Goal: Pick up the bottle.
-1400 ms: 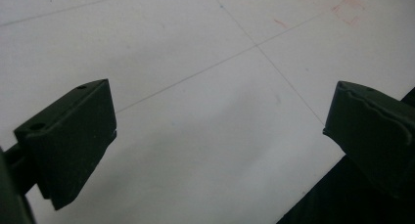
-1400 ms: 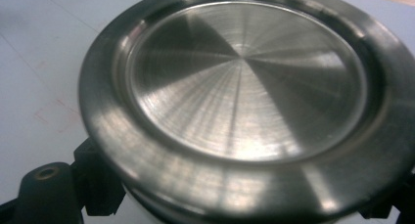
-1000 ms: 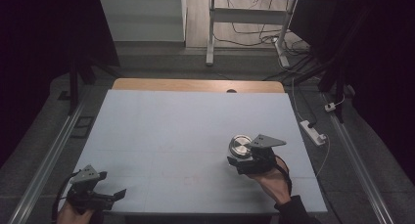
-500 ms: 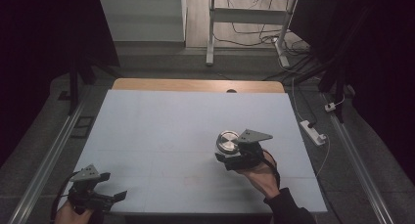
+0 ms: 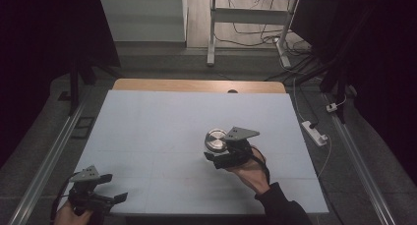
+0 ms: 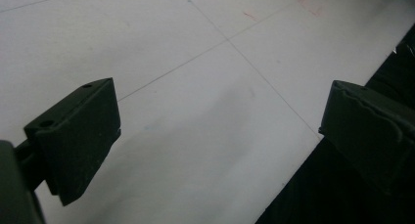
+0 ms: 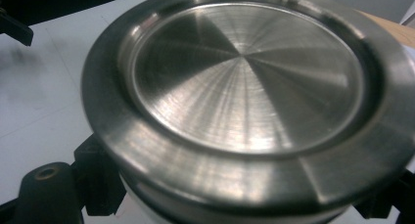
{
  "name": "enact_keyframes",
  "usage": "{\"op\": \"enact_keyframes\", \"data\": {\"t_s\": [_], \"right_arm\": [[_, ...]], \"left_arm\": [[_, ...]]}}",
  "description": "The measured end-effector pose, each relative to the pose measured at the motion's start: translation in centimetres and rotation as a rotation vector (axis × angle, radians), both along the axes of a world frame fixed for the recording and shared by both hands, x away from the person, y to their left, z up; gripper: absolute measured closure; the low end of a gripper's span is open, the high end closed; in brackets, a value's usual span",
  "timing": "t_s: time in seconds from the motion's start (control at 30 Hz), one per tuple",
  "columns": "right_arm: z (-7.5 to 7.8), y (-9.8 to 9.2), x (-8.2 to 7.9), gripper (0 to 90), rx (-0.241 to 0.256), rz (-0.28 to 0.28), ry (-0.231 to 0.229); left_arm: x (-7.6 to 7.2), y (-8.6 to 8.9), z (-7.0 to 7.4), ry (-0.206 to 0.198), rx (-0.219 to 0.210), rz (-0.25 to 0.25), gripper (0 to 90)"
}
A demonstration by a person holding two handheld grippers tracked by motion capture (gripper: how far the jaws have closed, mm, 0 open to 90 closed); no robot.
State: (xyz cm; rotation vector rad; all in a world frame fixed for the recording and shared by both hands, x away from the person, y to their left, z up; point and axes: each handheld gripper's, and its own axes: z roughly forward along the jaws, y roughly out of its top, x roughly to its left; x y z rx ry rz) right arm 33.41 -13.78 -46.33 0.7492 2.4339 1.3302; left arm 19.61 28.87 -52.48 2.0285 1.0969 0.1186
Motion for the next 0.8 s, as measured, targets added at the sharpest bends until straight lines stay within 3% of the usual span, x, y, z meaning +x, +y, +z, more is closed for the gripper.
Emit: {"op": "enact_keyframes", "data": {"t_s": [0.23,0.53,0.8], "right_arm": [[-0.1,1.8,0.2,14.5,-0.009,0.035,0.002],[-0.2,3.9,0.1,14.6,-0.01,0.093,0.013],[-0.1,4.3,0.0,14.6,-0.007,0.108,0.015]], "left_arm": [[0.0,-0.2,0.0,-0.001,0.016,-0.019,1.9],[0.1,0.0,0.0,0.006,-0.007,-0.014,1.7],[0.1,0.4,-0.1,0.014,-0.04,-0.02,0.5]]}}
